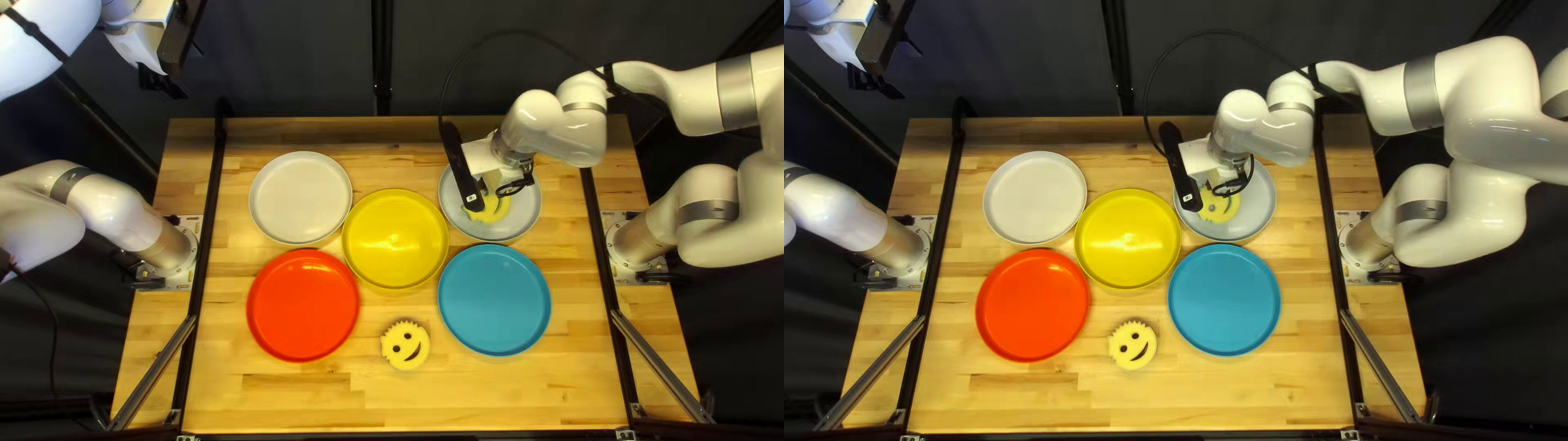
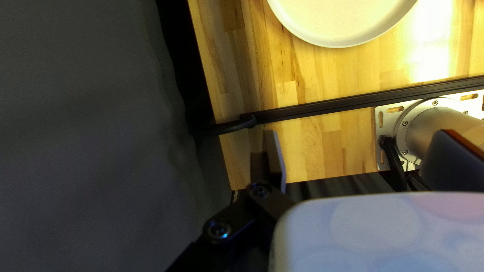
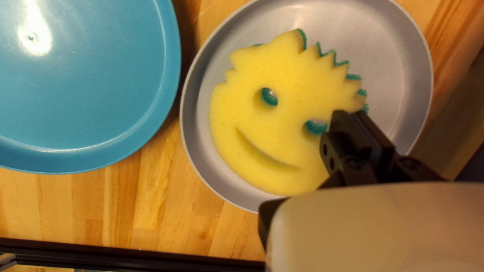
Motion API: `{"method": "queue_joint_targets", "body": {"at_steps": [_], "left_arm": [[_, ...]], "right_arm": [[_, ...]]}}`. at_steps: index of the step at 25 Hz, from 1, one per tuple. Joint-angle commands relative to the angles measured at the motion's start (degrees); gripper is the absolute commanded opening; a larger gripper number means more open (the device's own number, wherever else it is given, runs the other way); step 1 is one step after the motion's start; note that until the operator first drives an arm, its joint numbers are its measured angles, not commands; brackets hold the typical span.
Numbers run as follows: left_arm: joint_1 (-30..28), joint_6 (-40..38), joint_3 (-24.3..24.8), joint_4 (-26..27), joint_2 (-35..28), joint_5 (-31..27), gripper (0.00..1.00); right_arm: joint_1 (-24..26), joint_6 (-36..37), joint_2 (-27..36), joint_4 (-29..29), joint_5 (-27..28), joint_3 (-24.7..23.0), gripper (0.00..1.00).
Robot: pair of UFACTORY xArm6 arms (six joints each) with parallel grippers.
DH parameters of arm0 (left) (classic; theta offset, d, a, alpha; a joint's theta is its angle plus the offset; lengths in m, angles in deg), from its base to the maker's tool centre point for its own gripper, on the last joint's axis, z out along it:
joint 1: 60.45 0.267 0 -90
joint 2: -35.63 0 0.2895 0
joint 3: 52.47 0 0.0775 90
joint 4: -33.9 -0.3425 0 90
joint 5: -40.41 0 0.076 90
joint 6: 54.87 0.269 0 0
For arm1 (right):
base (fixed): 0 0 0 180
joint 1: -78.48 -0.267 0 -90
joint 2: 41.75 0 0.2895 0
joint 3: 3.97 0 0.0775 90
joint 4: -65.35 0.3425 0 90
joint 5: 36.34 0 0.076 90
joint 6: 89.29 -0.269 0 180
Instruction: Pick up sponge and scrub the plate
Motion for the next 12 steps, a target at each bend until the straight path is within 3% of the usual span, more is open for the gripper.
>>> {"method": "queue_joint_targets", "body": {"at_steps": [1, 6, 12], "left_arm": [[0.0, 0.0, 0.0, 0.0, 0.0, 0.0, 1.0], [0.0, 0.0, 0.0, 0.0, 0.0, 0.0, 1.0], [0.0, 0.0, 0.0, 0.0, 0.0, 0.0, 1.0]], "right_arm": [[-6.2, -6.3, -1.6, -2.1, 0.0, 1.0, 0.0], [-12.6, -13.2, -1.4, -4.8, 0.2, 0.3, 0.0], [-15.9, -17.2, -1.5, -7.2, -2.6, -3.0, 0.0]]}}
